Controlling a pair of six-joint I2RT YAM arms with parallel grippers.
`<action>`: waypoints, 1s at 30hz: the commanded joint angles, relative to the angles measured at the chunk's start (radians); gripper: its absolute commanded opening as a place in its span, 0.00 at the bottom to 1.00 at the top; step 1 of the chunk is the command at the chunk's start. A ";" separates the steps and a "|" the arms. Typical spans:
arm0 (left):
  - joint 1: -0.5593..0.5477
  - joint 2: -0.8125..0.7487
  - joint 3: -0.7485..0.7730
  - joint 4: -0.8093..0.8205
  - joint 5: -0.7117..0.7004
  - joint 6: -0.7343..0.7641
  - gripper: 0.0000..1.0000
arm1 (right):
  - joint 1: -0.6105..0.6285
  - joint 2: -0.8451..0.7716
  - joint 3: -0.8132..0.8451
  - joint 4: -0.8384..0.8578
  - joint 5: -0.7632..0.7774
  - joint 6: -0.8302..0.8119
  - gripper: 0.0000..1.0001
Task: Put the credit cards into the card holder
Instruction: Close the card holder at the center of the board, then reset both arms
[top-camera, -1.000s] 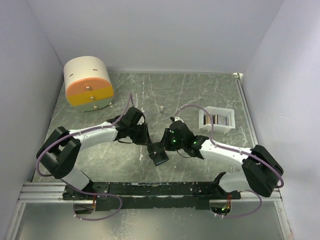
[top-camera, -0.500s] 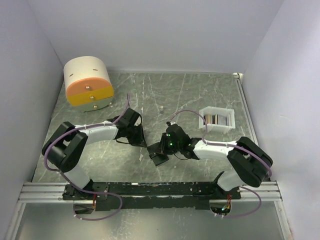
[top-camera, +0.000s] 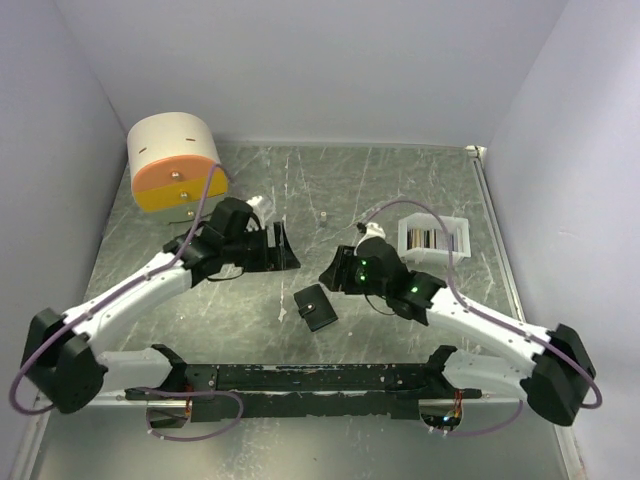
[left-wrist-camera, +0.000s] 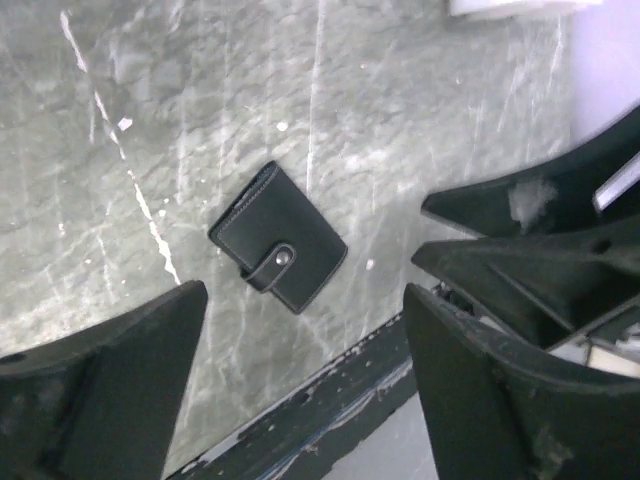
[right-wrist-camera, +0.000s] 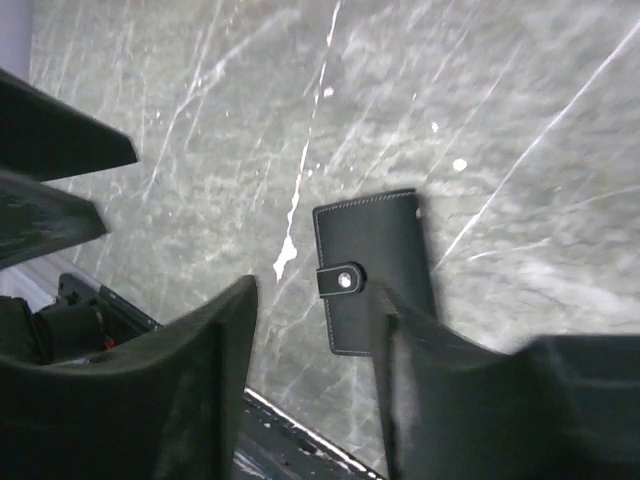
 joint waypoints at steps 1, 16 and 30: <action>0.000 -0.129 0.074 -0.122 -0.055 0.054 1.00 | -0.001 -0.112 0.095 -0.195 0.160 -0.039 0.67; -0.001 -0.404 0.139 -0.226 -0.134 0.103 1.00 | -0.002 -0.283 0.277 -0.422 0.338 -0.065 1.00; -0.001 -0.420 0.104 -0.200 -0.182 0.093 1.00 | 0.000 -0.318 0.220 -0.357 0.349 -0.047 1.00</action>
